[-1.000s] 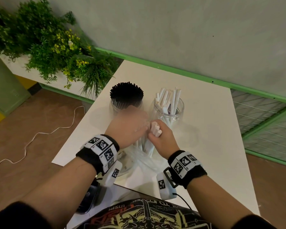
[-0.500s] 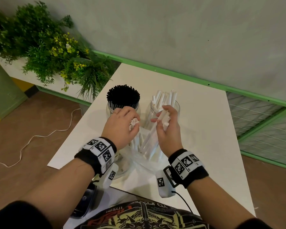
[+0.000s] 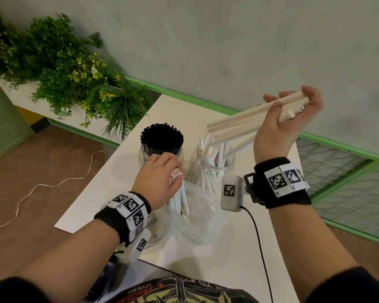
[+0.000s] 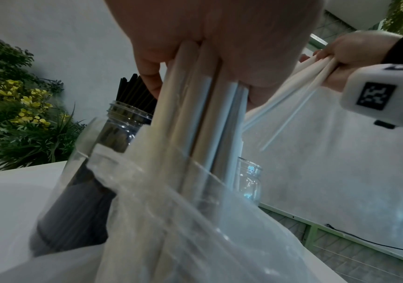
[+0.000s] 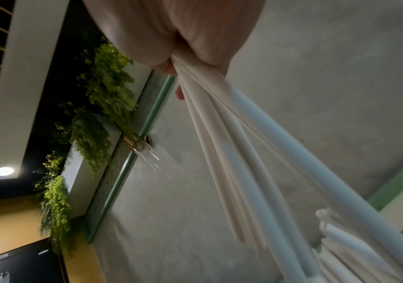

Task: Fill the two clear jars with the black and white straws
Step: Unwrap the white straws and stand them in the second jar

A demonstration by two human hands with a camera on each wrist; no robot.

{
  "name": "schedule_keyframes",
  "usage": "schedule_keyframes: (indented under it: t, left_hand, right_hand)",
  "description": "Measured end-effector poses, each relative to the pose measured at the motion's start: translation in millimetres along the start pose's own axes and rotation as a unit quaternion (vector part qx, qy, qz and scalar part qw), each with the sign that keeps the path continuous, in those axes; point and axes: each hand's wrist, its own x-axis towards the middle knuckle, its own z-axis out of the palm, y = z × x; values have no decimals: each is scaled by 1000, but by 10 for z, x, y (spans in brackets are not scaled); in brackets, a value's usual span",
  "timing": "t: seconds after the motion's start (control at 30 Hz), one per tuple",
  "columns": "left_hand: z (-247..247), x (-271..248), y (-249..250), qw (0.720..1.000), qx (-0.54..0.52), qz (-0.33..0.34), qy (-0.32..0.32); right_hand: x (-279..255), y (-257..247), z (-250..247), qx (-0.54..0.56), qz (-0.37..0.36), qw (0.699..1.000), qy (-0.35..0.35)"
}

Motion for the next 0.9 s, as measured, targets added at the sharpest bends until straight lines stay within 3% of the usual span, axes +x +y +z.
schedule_keyframes:
  t: [0.1, 0.23, 0.43, 0.57, 0.8, 0.9]
  left_hand:
    - [10, 6, -14, 1000, 5, 1, 0]
    - [19, 10, -24, 1000, 10, 3, 2]
    - [16, 24, -15, 1000, 7, 8, 2]
    - [12, 22, -15, 1000, 1, -1, 2]
    - [13, 37, -19, 1000, -3, 1, -2]
    - [16, 44, -11, 1000, -4, 1, 0]
  right_hand:
    - [-41, 143, 51, -34, 4, 999, 18]
    - [-130, 340, 43, -69, 20, 997, -7]
    - [-201, 540, 173, -135, 43, 974, -174]
    - [-123, 674, 245, -159, 73, 958, -226]
    - [-178, 755, 279, -142, 44, 963, -226]
    - [-155, 861, 288, -151, 68, 955, -246]
